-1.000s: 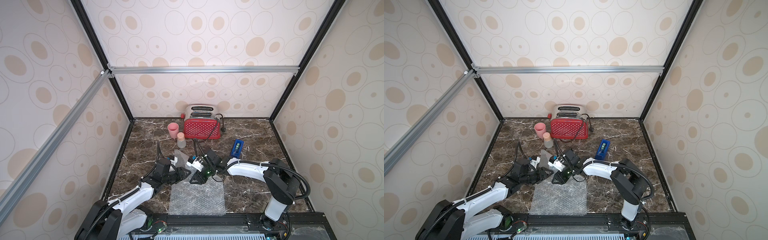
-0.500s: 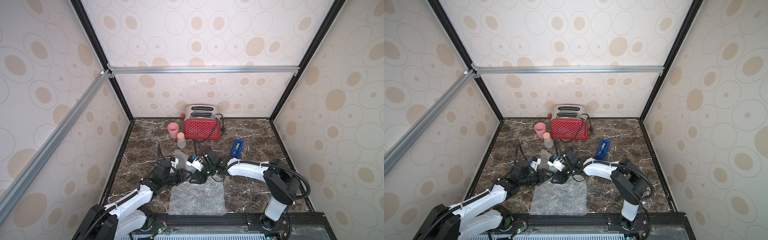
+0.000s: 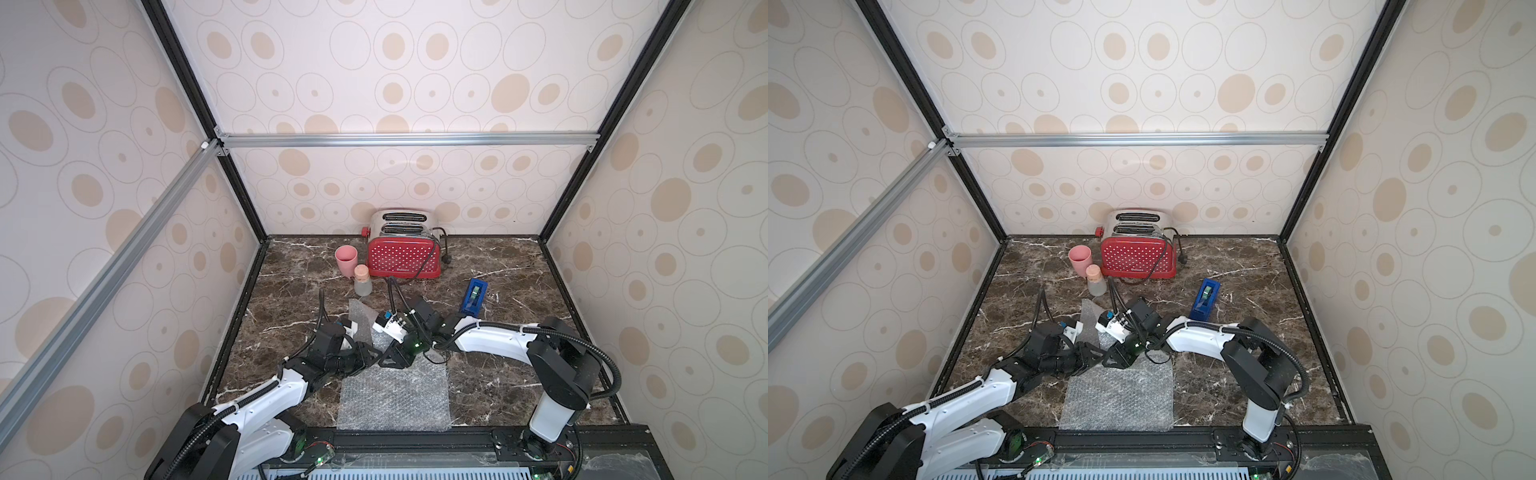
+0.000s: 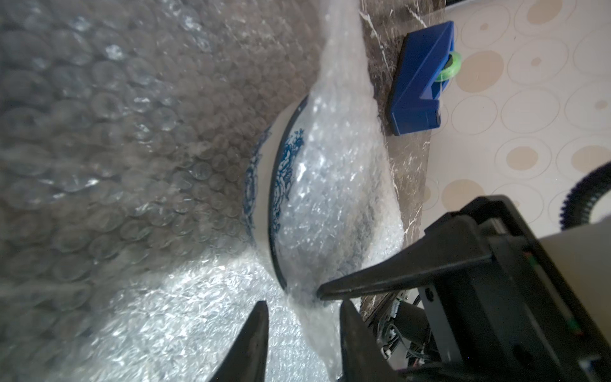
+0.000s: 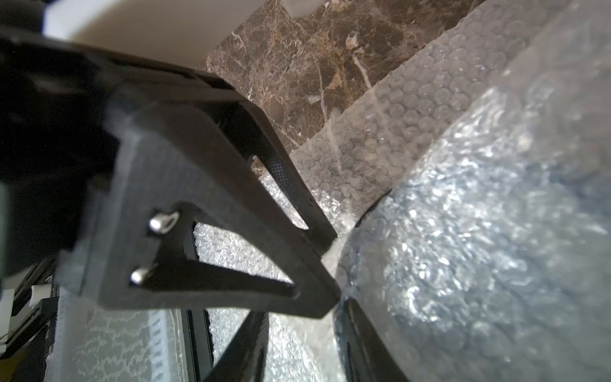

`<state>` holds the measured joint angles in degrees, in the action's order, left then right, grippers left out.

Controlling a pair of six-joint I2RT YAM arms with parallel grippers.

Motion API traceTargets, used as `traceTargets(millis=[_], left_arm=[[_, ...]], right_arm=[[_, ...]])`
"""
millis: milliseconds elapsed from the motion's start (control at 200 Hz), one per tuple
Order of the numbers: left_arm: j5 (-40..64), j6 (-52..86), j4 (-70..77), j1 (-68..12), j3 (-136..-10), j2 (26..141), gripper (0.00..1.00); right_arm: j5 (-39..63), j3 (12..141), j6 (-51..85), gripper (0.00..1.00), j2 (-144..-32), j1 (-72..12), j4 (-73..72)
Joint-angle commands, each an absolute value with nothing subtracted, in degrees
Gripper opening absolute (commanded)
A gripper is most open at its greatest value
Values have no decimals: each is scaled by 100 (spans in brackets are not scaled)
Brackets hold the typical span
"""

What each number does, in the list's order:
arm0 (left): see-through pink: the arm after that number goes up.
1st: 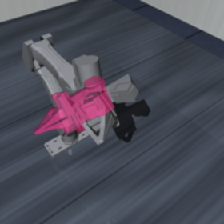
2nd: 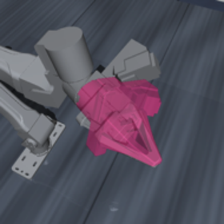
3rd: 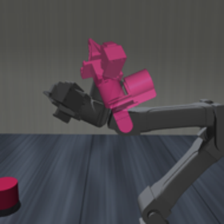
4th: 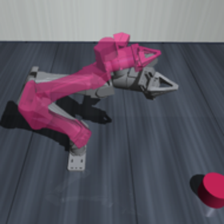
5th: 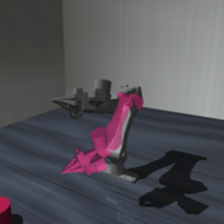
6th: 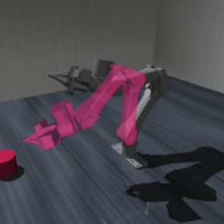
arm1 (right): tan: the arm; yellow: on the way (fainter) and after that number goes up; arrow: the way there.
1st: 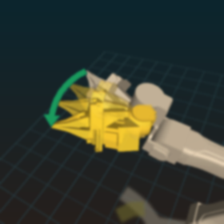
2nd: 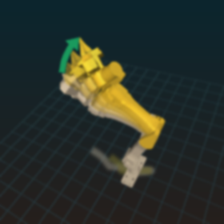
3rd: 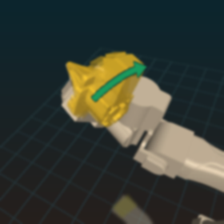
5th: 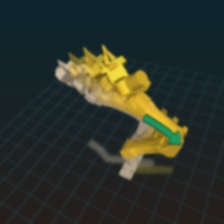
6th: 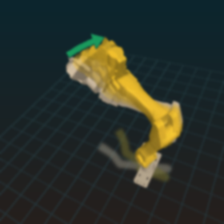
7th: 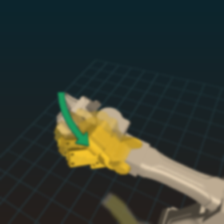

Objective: Wrap bowls in bubble wrap
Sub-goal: Wrap the bowl in bubble wrap.

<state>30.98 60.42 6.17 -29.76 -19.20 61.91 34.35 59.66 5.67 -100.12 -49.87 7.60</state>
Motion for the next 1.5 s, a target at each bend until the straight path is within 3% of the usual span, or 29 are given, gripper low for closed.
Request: traceTargets(millis=[0,401,786,977,1262,1497], left_arm=[[3050,6101,817,-3028,-1941,6310,28],[2997,6108,958,-3031,-1978,6504,1],[3023,6032,1032,-3023,-2092,6780,0],[3021,5994,1039,-3026,-2118,6860,0],[3015,6001,1063,-3024,-2126,6901,0],[2996,6008,1028,-3028,-2124,6891,0]], right_arm=[[3507,5896,462,40,-9839,-5045,747],[3405,5867,431,40,-9721,-5045,815],[2525,5055,192,42,-8086,-5194,739],[1296,3952,-257,41,-7274,-6359,-25],[-959,4022,-513,44,-8502,-8346,-1245],[-1863,4559,-387,47,-9819,-8893,-2031]])
